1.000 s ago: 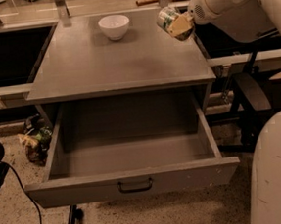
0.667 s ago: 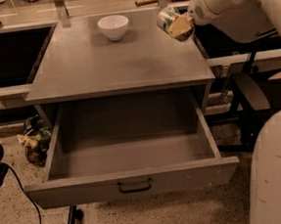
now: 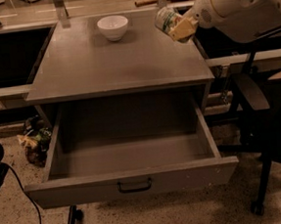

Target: Place 7up can into top drawer

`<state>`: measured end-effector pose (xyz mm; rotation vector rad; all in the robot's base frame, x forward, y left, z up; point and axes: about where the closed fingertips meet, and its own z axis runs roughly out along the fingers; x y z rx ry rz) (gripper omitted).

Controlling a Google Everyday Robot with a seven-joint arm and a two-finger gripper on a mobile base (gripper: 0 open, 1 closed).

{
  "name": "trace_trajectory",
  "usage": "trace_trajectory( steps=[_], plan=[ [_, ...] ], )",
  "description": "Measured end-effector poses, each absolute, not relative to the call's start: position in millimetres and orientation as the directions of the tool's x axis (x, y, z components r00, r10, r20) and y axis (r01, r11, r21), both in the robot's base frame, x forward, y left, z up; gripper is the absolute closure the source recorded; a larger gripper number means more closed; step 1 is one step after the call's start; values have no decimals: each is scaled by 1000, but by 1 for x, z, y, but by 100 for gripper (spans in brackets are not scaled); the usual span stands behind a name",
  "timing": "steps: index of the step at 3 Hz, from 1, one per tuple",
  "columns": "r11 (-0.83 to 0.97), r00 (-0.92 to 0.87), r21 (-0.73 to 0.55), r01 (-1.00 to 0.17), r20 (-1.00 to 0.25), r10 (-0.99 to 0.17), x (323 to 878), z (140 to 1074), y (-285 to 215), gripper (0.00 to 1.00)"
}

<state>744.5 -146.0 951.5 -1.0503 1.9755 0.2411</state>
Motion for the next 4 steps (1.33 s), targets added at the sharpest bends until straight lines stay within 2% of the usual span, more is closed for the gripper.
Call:
trace_trajectory(
  steps=[1,2,4],
  plan=[
    [489,-149,-241,-839,-761,-631,684,944,-110,100],
    [353,-79,-218,-910,-744,-664,636,922,-76,100],
    [316,-69,-204,-927,-734,-676,636,913,-67,100]
  ],
)
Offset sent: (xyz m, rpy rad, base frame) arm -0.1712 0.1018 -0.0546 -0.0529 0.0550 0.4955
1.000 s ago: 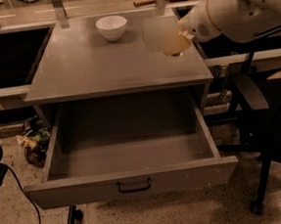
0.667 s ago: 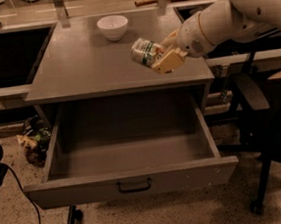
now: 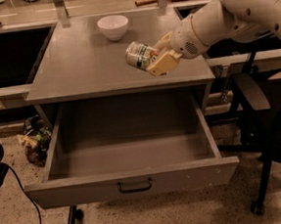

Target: Place 7up can into top drawer

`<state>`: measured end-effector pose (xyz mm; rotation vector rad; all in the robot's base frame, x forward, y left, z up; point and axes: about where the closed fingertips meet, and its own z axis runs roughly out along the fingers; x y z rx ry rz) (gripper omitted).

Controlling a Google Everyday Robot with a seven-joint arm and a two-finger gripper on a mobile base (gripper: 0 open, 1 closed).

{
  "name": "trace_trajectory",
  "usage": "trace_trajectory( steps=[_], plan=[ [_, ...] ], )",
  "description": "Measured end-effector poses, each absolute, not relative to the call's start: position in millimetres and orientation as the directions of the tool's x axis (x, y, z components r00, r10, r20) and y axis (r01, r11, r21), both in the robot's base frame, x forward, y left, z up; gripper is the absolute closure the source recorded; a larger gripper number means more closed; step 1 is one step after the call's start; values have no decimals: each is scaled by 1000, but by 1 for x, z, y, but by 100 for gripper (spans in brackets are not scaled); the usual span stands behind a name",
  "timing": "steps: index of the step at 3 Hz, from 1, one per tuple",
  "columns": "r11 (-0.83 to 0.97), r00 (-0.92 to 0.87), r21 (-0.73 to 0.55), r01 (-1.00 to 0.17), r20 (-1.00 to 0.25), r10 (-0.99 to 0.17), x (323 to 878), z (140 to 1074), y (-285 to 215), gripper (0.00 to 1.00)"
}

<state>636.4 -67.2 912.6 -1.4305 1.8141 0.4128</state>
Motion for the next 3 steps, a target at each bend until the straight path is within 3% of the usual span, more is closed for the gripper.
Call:
trace_trajectory(
  steps=[3],
  plan=[
    [172,-41,-153,-973,-620,-783,588,815,3,100]
  ],
)
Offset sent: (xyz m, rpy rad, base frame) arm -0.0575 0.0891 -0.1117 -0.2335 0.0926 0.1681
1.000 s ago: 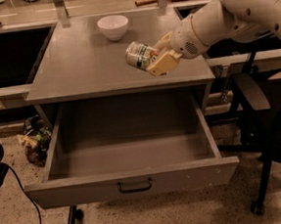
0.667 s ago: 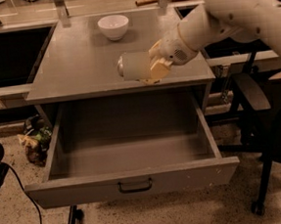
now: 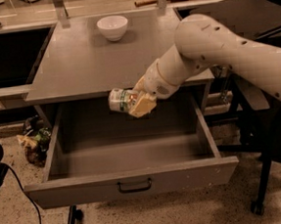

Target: Place 7up can into top drawer

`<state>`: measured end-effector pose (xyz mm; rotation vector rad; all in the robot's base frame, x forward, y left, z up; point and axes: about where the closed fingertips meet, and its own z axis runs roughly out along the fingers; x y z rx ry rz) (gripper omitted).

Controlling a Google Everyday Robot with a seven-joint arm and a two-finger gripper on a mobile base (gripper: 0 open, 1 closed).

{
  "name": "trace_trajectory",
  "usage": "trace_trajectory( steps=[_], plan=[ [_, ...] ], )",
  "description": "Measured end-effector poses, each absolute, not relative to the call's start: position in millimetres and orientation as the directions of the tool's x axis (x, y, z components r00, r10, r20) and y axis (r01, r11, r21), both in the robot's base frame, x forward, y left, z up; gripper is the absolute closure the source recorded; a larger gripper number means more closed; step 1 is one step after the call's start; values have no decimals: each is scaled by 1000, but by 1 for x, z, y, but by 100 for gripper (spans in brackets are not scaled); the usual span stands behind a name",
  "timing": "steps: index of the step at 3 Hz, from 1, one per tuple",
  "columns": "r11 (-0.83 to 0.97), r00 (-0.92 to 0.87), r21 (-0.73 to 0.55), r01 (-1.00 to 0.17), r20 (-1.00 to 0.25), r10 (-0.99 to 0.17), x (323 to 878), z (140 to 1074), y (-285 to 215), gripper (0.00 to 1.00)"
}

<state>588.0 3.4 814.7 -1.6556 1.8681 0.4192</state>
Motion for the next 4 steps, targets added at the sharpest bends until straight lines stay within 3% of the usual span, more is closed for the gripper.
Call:
trace_trajectory(
  steps=[4],
  plan=[
    [300,-168,-62,-952,-711,-682,551,733,4,100]
  ],
)
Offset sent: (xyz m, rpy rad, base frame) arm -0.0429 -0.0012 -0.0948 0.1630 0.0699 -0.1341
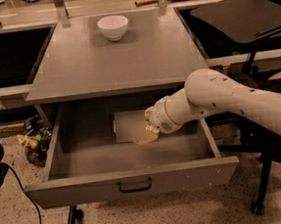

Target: Place 7up can into top drawer

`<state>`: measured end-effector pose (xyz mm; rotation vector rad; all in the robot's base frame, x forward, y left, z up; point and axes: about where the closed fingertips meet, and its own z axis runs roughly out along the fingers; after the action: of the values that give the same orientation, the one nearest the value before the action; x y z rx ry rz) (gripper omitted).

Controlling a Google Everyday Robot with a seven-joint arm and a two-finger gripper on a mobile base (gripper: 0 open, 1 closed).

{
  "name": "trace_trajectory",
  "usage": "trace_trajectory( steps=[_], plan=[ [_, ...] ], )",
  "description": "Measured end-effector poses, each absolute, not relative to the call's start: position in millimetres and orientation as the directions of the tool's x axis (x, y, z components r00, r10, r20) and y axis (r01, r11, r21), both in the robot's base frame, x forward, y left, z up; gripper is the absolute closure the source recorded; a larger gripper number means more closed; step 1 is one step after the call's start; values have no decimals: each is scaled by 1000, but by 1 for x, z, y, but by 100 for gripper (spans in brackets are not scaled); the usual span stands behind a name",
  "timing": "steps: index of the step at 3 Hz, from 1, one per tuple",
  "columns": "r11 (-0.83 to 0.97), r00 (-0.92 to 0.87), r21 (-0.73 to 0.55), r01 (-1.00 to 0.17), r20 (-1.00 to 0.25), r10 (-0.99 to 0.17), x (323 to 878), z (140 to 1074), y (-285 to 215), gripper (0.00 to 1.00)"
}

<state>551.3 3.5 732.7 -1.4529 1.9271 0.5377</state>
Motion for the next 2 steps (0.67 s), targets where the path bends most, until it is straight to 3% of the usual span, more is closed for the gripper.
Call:
trace_trajectory(
  steps=[2],
  plan=[
    [349,-243,5,-937,-727,-643,583,701,-2,100]
  ],
)
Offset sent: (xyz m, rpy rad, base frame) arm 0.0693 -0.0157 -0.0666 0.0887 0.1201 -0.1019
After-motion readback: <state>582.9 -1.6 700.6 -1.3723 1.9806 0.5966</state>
